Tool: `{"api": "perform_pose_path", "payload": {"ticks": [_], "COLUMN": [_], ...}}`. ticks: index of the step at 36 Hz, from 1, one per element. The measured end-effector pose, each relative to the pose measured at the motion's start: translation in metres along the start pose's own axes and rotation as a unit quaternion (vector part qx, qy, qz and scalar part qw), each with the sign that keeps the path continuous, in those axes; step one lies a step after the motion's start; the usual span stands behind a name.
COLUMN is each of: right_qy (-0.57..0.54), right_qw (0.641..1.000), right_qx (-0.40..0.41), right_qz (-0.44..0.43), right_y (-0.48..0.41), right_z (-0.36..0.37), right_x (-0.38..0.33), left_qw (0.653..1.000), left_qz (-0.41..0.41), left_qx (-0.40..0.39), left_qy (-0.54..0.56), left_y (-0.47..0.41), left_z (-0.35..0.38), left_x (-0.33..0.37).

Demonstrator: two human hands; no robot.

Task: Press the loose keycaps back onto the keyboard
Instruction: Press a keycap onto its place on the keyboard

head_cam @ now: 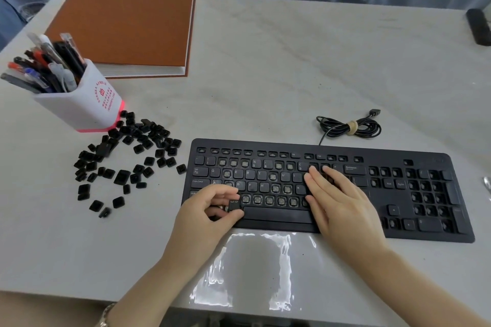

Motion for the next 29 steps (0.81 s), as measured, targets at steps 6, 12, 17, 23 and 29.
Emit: {"api": "perform_pose_path", "payload": {"ticks": [6, 12, 17, 23, 29], "right_qy": [0.004, 0.004, 0.018, 0.014, -0.117], "right_qw": [1.0, 1.0, 1.0, 1.0, 0.989], "right_qx": [0.01, 0.01, 0.002, -0.004, 0.008], "right_qz": [-0.009, 0.001, 0.01, 0.02, 0.087], "right_y": [0.002, 0.006, 0.002, -0.008, -0.019], "right_z": [0.003, 0.006, 0.003, -0.005, -0.006], "right_x": [-0.001, -0.001, -0.006, -0.008, 0.013], "left_qw": [1.0, 0.999, 0.999, 0.999, 0.999], "left_qz": [0.004, 0.004, 0.013, 0.024, 0.035], "left_qx": [0.014, 0.029, 0.035, 0.035, 0.026], "left_qy": [0.022, 0.028, 0.026, 0.012, -0.009], "left_y": [0.002, 0.002, 0.004, 0.008, 0.005], "left_z": [0.001, -0.002, -0.002, -0.004, -0.003], "left_x": [0.003, 0.004, 0.007, 0.013, 0.01]}}
Point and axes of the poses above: each hand's wrist, its own y-axis away from the middle knuckle, its own z-axis out of the palm, x = y × z, the point moved 3 cm from there along -y, towards the middle knuckle, and after that the axes turned 1 degree about x, right-handed, at the moved point
